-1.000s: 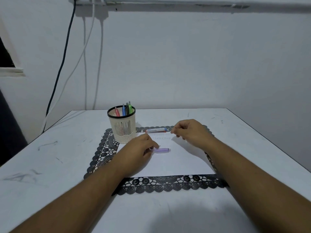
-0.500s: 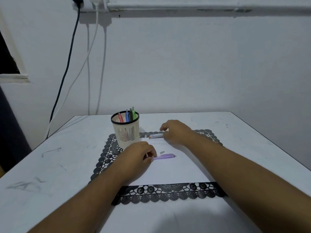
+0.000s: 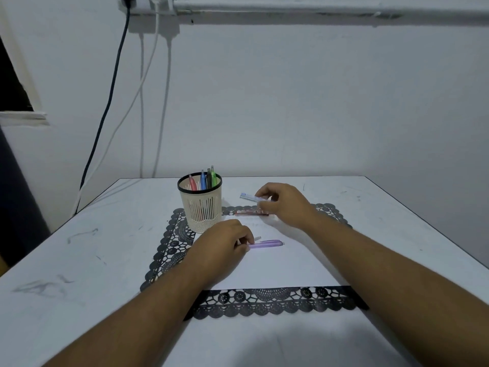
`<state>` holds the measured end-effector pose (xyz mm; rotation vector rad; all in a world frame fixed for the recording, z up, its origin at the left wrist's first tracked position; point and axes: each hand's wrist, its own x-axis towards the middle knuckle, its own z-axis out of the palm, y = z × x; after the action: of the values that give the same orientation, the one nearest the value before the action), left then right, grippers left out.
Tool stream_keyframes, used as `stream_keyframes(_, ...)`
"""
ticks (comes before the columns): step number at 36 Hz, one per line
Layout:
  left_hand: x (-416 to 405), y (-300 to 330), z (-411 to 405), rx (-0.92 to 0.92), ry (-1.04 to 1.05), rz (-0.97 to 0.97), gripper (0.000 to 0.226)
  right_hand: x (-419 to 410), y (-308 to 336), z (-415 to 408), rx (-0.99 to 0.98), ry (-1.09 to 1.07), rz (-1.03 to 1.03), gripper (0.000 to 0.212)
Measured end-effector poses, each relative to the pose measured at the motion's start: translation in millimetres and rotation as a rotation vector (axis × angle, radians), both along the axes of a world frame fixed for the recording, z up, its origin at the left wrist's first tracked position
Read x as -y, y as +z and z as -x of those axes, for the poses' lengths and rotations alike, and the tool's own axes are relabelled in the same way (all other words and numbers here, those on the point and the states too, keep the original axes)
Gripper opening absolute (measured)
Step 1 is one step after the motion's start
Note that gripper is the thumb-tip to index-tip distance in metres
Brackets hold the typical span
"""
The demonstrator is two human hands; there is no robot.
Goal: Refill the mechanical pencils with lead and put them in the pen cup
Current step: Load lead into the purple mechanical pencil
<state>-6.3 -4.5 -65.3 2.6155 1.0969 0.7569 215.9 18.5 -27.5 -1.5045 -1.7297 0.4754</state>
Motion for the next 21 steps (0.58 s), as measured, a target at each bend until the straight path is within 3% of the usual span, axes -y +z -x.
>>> stream_keyframes(6, 5.0, 5.6, 1.6, 0.066, 0.017, -0.062, 0.022, 41.5, 10.1, 5.9, -0.201, 0.019, 0.009, 0.015)
stream_keyframes(10, 4.0, 14.4, 4.5, 0.346, 0.099, -0.069, 0.037, 60.0, 4.3, 11.4, -0.300, 0.070, 0.014, 0.017)
stream_keyframes(15, 11.8, 23.5, 3.0, 0.640, 0.050, 0.183, 0.034, 72.9, -3.2, 17.9, -0.352, 0.104, 0.027, 0.021)
stream_keyframes(17, 14.1, 23.4, 2.5, 0.657, -0.003, 0.293, 0.024, 74.5, -3.0, 21.3, -0.379, 0.120, 0.026, 0.022)
stream_keyframes(21, 16.3, 20.3, 4.1, 0.536, 0.016, 0.255, 0.011, 77.9, -1.4, 28.3, -0.496, 0.163, 0.018, 0.020)
